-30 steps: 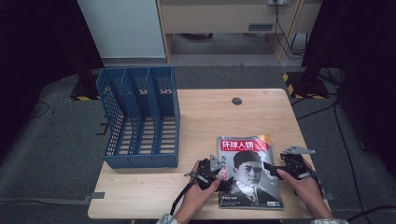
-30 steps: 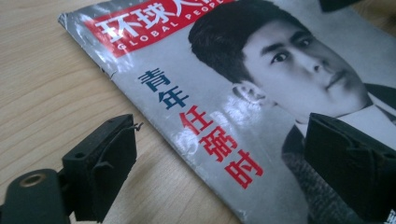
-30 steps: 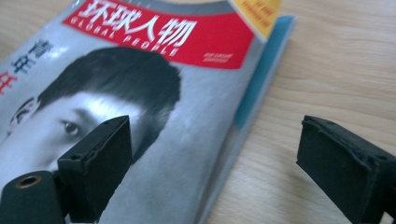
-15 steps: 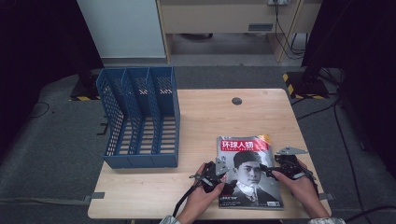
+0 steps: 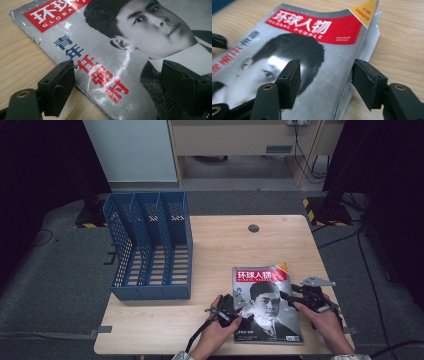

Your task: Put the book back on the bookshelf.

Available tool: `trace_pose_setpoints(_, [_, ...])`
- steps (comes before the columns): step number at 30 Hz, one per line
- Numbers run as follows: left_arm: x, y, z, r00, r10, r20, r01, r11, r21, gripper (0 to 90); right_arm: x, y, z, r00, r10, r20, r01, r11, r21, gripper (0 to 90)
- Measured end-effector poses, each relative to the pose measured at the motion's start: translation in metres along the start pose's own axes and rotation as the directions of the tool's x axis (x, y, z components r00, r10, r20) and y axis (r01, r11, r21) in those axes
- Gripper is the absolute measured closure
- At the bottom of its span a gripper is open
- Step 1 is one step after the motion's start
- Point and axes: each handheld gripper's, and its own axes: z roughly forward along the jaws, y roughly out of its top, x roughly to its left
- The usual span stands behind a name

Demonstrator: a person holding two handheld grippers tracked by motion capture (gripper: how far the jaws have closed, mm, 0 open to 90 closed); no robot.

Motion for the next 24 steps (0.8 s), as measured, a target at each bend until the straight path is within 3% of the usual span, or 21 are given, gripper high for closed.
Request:
trace_pose_setpoints(4, [0.0, 0.0, 0.0, 1.0, 0.0, 0.0, 0.0, 1.0, 0.0, 12.3, 0.003, 0.0, -0.004, 0.9997, 0.008, -0.022, -0.008, 1.0, -0.017, 42.5])
trace_pose_setpoints(13, [0.0, 0.0, 0.0, 1.0, 0.0, 0.0, 0.0, 1.0, 0.002, 12.0, 0.009, -0.008, -0.014, 0.9965, 0.015, -0.082, -0.013, 0.999, 0.029, 48.8])
trace_pose_setpoints(15, [0.0, 0.0, 0.0, 1.0, -0.001, 0.001, 0.001, 1.0, 0.002, 11.9, 0.01, -0.008, -0.012, 0.9968, -0.001, -0.08, 0.004, 0.999, 0.04, 48.8])
trace_pose_setpoints(24, [0.001, 0.001, 0.001, 1.0, 0.003, 0.009, -0.003, 1.0, 0.007, 10.8, 0.006, -0.005, 0.0, 0.9965, 0.007, -0.084, -0.003, 0.999, 0.054, 43.0])
